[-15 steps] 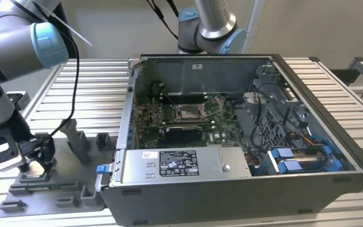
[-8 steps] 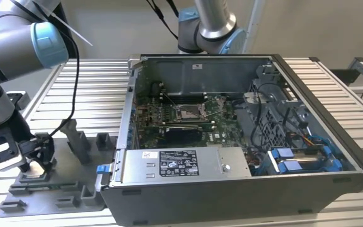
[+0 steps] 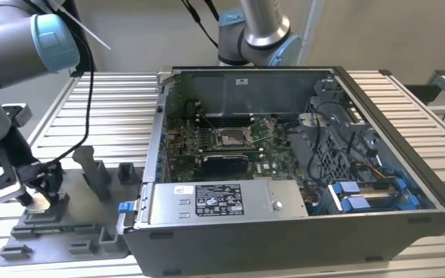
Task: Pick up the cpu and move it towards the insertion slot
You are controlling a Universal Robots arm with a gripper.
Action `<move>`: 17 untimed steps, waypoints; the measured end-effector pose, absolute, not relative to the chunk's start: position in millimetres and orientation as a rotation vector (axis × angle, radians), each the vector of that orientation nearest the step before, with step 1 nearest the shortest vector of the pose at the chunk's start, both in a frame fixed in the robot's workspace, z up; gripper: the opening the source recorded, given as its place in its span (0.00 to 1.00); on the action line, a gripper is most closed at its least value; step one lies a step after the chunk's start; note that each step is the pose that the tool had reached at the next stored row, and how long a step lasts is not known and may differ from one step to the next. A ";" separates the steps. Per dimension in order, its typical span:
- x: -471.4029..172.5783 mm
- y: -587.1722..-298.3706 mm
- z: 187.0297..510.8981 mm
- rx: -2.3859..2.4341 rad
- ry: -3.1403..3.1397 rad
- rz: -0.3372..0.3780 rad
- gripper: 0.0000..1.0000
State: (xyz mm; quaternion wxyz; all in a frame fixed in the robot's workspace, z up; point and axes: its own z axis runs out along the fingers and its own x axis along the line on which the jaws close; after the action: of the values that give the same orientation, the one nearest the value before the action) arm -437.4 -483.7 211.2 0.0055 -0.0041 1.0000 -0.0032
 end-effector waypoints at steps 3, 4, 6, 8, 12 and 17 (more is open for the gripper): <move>-437.4 -483.8 224.6 -0.013 3.131 -0.010 0.00; -437.4 -483.8 229.4 -0.013 3.131 -0.010 0.00; -437.4 -483.8 238.3 -0.013 3.131 -0.010 0.00; -437.4 -483.8 247.4 -0.013 3.130 -0.010 0.00; -437.4 -483.7 265.8 -0.013 3.131 -0.010 0.00; -437.3 -483.8 288.7 -0.013 3.131 -0.010 0.00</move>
State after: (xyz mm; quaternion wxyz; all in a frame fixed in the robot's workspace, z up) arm -437.3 -483.8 288.7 0.0055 -0.0042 1.0000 -0.0032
